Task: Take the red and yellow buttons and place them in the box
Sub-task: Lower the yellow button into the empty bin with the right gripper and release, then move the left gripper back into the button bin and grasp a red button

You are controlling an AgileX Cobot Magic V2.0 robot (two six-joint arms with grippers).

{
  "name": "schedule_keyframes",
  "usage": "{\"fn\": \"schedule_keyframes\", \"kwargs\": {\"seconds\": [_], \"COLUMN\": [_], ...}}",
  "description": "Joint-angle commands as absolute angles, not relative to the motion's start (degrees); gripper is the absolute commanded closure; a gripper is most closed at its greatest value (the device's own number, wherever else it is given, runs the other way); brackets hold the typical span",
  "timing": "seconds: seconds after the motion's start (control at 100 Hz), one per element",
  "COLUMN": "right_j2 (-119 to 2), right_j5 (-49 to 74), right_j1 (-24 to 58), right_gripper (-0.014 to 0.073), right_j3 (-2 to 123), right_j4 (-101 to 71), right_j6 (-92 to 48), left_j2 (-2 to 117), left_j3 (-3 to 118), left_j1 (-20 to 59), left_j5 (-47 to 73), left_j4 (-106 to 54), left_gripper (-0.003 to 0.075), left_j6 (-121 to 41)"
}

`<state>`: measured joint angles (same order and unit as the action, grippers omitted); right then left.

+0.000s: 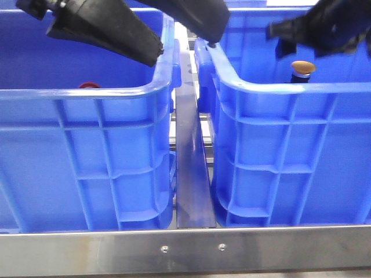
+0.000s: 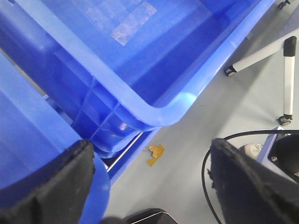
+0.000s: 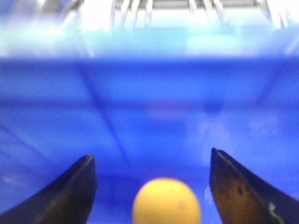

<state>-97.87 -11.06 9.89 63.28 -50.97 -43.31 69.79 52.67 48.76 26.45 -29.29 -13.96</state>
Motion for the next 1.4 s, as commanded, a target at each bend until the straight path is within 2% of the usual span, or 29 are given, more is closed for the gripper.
{"fn": "schedule_keyframes", "kwargs": {"seconds": [0.0, 0.78, 1.13, 1.25, 1.39], "right_j2": [-91.7, -49.4, -38.0, -37.9, -38.0], "right_j5": [-14.4, 0.0, 9.8, 10.3, 9.2], "right_j1": [9.8, 9.8, 9.8, 9.8, 9.8], "right_gripper": [0.0067, 0.0067, 0.0067, 0.0067, 0.0067], "right_j3": [63.8, 33.0, 28.3, 28.3, 28.3], "right_j4": [-50.2, -50.8, -50.8, -50.8, -50.8], "right_j6": [-43.7, -43.7, -43.7, -43.7, -43.7], "left_j2": [68.5, 68.3, 67.9, 67.9, 68.0], "left_j3": [54.4, 54.5, 61.9, 64.6, 66.9], "left_j1": [49.3, 49.3, 42.9, 39.2, 36.8], "left_j5": [23.7, 23.4, 31.8, 35.3, 39.8], "left_j4": [-30.9, -31.6, -29.5, -21.3, -2.5], "left_gripper": [0.0226, 0.0227, 0.0228, 0.0228, 0.0228], "left_j6": [-14.0, -11.8, -8.6, -1.9, 11.4]}}
